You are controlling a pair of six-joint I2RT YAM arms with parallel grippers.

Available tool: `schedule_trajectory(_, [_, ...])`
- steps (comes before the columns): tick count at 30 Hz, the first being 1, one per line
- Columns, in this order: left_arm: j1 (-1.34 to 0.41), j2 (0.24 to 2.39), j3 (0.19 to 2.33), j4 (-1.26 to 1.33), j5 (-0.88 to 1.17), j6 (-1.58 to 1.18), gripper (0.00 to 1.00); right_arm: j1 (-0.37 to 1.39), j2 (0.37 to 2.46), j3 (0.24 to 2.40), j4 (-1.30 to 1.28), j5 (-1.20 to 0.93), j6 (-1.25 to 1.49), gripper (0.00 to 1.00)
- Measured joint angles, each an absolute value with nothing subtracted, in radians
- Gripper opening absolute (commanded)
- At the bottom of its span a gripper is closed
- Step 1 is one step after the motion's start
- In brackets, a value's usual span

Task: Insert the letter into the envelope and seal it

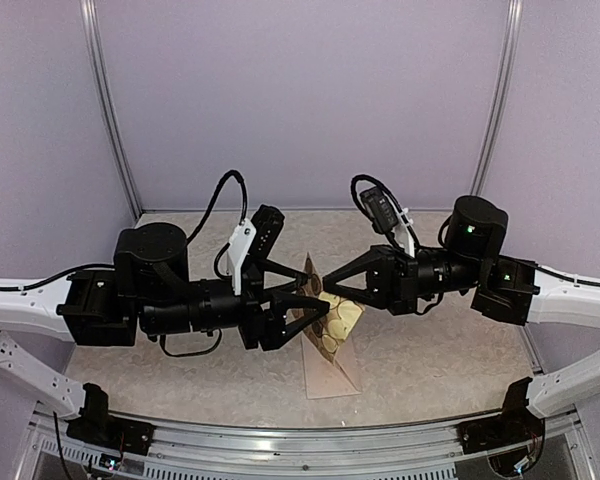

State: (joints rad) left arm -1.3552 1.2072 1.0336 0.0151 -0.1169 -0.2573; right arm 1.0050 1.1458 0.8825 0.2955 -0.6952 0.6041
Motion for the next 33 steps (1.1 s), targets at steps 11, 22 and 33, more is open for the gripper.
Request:
schedule_trajectory(11, [-1.355, 1.219, 1.034, 0.015, -0.088, -0.240, 0.43, 1.005, 1.146, 0.883, 0.312, -0.732, 0.612, 0.00])
schedule_trajectory(22, [-1.354, 1.230, 1.034, 0.022, -0.078, -0.234, 0.29, 1.005, 1.161, 0.883, 0.313, -0.755, 0.616, 0.00])
schedule_trajectory(33, [-1.353, 1.239, 1.034, 0.031, -0.055, -0.234, 0.12, 1.005, 1.167, 0.881, 0.313, -0.757, 0.619, 0.00])
